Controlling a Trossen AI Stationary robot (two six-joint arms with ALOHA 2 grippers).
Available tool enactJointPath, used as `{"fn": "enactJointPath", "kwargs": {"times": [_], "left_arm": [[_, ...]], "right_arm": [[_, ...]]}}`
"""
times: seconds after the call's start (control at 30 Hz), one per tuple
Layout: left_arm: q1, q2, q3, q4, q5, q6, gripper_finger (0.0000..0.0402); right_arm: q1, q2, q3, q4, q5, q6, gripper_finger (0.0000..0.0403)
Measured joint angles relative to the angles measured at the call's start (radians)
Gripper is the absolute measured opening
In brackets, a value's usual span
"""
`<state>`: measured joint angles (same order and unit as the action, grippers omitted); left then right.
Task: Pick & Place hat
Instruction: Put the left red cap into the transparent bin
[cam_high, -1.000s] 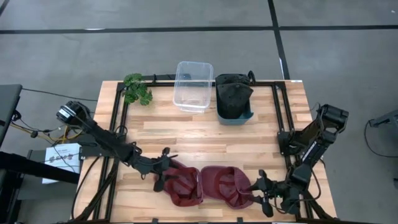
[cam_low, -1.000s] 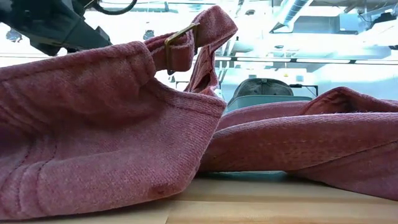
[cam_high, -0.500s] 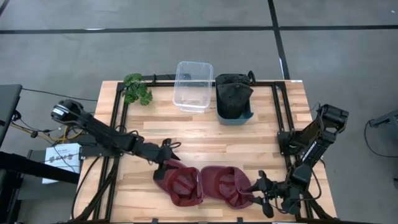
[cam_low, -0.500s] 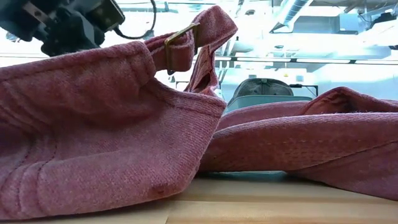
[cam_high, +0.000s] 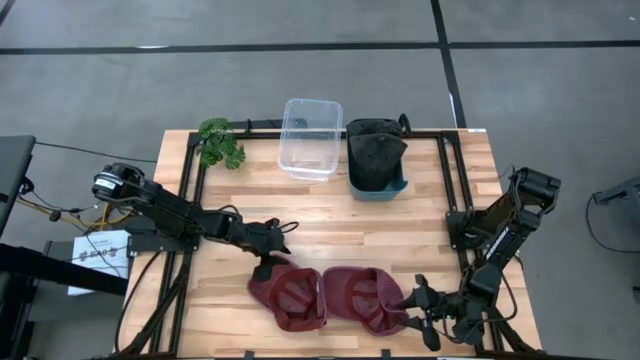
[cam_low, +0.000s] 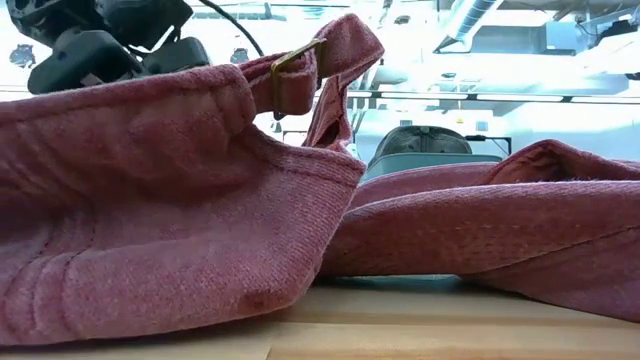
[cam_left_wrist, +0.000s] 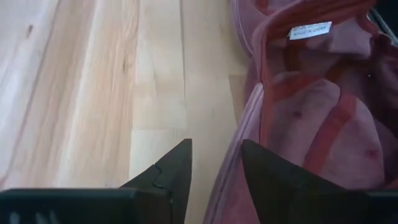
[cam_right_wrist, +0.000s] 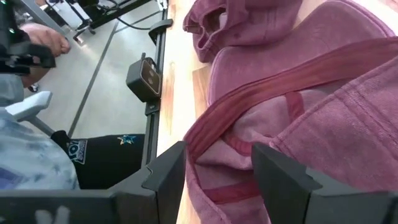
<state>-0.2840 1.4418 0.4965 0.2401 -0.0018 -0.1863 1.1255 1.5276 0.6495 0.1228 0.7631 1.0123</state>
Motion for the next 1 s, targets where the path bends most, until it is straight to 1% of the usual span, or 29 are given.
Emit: {"fn": "enactJointPath", "kwargs": {"times": [0.13,0.27,0.43,0.5,0.57,0.7,0.73,0.87,1.0], "left_arm": [[0.005,0.007,0.0,0.0,0.062,-0.009,0.0135],[0.004,0.007,0.0,-0.001,0.073,-0.012,0.0136],[0.009,0.007,0.0,-0.015,0.144,-0.013,0.0126],[0.009,0.007,0.0,-0.024,0.157,-0.013,0.0112],[0.009,0.007,0.0,-0.032,0.158,-0.011,0.009],[0.009,0.007,0.0,-0.032,0.164,0.007,0.0026],[0.007,0.006,0.0,-0.03,0.167,0.018,0.0017],[-0.004,0.006,0.0,-0.007,0.162,0.03,0.0019],[-0.028,-0.027,-0.001,0.028,0.152,0.057,0.0014]], "right_arm": [[0.0,0.0,0.0,0.007,0.0,0.0,0.0176],[0.0,0.0,0.0,0.007,0.0,0.0,0.0175],[0.0,0.0,0.0,0.007,-0.001,0.0,0.0173],[0.0,0.0,0.0,0.007,-0.001,0.0,0.0173],[0.0,0.0,0.0,0.006,-0.001,0.0,0.0174],[-0.001,0.0,0.0,0.007,0.001,-0.003,0.0172],[-0.002,0.0,0.0,0.007,0.004,-0.003,0.0171],[-0.015,0.0,0.0,0.021,0.028,-0.016,0.0172],[-0.039,0.0,0.0,0.093,0.03,-0.101,0.0175]]}}
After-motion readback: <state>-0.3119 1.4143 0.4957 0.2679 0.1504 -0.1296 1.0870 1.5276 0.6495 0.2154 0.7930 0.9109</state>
